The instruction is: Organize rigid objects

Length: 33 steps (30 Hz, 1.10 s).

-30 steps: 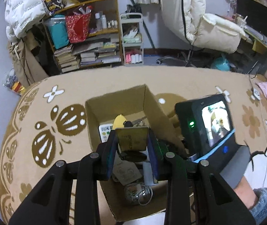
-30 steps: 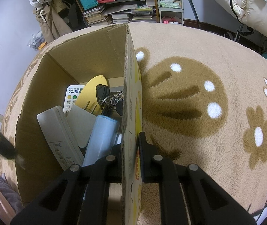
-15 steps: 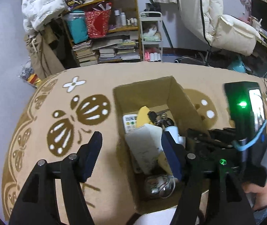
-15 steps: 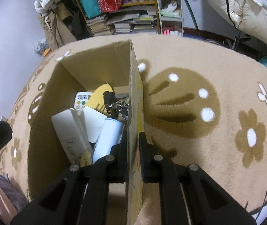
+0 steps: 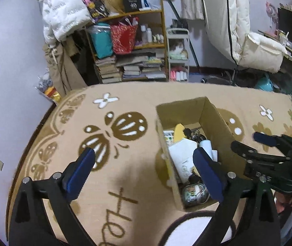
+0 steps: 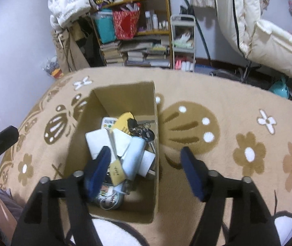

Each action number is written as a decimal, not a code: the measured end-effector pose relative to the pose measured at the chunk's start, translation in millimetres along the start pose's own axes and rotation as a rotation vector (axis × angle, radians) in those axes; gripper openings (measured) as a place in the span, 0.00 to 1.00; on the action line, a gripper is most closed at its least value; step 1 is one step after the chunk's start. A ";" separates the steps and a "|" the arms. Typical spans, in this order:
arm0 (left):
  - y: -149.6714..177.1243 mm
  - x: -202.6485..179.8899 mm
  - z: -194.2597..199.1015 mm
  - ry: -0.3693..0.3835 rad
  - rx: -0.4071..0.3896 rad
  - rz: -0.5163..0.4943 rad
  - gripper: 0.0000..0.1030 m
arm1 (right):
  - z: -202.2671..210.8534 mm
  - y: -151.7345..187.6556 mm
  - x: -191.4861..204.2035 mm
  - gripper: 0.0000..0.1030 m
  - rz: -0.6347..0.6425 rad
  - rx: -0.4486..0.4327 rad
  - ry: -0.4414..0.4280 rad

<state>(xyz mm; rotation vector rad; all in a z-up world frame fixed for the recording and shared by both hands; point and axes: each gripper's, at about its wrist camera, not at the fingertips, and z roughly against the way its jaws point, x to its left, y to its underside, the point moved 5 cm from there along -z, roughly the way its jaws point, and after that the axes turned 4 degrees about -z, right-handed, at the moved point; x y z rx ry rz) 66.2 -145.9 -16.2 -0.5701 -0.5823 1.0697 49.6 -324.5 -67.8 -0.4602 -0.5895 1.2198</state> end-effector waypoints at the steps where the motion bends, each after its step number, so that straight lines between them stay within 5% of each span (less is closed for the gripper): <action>1: 0.4 2.7 2.8 -0.004 -0.005 0.001 0.97 | 5.8 -0.1 1.5 0.83 0.000 -0.012 0.000; 8: 6.8 25.9 31.1 0.001 -0.062 0.040 0.98 | 48.9 7.3 10.2 1.00 -0.021 -0.105 -0.008; 16: 27.3 38.5 51.9 -0.006 -0.110 0.048 0.98 | 76.0 28.9 30.8 1.00 0.037 -0.176 -0.023; 33: 60.0 48.0 66.9 -0.031 -0.130 0.046 0.98 | 79.1 56.3 33.1 1.00 0.038 -0.181 0.000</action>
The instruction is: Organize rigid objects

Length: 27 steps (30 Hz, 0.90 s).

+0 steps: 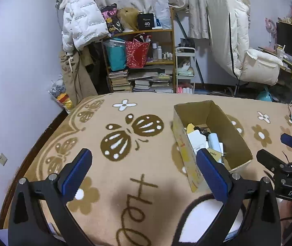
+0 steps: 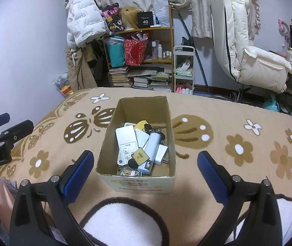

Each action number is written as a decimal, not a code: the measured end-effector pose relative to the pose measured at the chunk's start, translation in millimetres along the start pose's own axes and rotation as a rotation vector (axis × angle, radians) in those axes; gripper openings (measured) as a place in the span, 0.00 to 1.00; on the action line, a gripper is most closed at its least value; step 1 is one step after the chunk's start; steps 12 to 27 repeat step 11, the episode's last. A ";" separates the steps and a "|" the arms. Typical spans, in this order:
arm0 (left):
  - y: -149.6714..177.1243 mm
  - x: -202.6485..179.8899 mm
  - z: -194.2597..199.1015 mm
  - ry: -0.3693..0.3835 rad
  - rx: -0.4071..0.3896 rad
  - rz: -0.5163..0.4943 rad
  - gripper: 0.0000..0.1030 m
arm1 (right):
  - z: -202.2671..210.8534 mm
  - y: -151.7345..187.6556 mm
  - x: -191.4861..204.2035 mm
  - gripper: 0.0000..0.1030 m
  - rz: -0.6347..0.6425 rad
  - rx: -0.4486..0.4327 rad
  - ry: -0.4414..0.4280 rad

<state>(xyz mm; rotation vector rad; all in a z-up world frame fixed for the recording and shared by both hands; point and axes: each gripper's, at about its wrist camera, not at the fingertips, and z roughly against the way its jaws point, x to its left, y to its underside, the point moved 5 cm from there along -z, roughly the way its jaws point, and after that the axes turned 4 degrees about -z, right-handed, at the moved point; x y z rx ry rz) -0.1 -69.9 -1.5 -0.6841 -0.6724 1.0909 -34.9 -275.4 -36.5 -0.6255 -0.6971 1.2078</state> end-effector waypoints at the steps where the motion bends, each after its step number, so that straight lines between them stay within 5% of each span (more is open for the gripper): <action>1: 0.3 -0.5 -0.8 -0.006 0.004 -0.006 0.98 | 0.4 1.0 0.0 1.00 0.001 0.000 -0.001; 27: 6.5 0.7 -13.9 0.014 0.043 0.022 0.98 | -5.2 3.2 -0.2 1.00 -0.007 0.003 0.001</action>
